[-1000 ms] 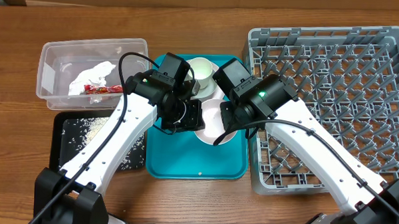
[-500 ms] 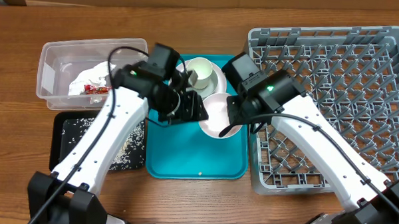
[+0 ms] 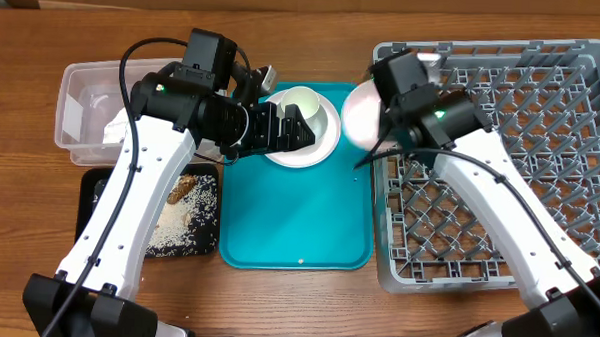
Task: Sort waste into correct bins and load items into the dishwasher
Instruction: 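Open the left gripper and carry the pink plate right to the rack, then lower the pink plate into the grey rack and open the right gripper, then reach the left gripper to the white cup and grasp it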
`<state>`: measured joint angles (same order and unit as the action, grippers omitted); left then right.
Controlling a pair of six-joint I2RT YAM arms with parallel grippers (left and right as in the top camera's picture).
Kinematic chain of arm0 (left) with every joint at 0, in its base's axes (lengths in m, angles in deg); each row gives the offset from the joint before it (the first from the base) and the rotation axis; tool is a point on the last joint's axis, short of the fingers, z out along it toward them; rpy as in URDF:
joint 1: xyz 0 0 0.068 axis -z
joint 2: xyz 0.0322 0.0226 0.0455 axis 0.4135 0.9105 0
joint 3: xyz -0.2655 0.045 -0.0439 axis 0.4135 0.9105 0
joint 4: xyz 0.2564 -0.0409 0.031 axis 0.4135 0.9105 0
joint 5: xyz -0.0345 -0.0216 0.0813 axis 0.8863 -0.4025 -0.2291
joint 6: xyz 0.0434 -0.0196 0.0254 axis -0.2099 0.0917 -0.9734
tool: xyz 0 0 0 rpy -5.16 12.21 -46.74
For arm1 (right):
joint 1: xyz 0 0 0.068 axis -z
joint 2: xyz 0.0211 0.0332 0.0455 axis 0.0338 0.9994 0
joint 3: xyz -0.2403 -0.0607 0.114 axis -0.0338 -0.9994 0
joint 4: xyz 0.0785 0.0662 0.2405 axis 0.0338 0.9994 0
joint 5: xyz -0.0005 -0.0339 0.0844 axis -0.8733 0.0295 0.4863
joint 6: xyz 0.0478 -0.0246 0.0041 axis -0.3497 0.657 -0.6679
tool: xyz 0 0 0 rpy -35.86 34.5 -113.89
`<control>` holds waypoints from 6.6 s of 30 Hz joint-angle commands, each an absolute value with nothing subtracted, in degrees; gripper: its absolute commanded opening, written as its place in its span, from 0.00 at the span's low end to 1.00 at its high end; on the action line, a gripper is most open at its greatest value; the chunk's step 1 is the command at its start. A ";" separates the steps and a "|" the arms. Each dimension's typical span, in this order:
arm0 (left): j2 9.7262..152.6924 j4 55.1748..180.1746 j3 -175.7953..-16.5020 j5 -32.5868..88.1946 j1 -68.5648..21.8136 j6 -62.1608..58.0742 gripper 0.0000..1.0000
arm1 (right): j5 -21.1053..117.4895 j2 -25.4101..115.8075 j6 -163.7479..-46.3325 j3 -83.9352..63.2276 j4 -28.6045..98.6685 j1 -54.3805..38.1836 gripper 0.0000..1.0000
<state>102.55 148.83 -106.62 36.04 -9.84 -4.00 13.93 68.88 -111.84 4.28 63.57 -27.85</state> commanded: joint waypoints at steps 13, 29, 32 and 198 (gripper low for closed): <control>101.33 149.01 -107.49 16.33 -9.84 -5.07 1.00 | -18.31 69.78 -111.09 5.74 44.22 -9.44 0.04; 101.33 149.01 -107.49 13.51 -9.84 -5.07 1.00 | -26.31 84.97 -87.27 5.74 27.98 8.09 0.04; 101.33 149.01 -107.49 13.53 -9.84 -5.07 1.00 | -26.22 86.17 -86.55 5.74 28.31 8.81 0.04; 110.22 131.61 -107.51 11.76 -8.68 8.98 0.49 | 41.80 67.48 -97.22 11.75 66.15 -6.69 0.84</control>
<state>105.85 132.96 -106.77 14.01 -8.68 5.75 41.41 68.42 -96.89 10.71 65.51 -6.84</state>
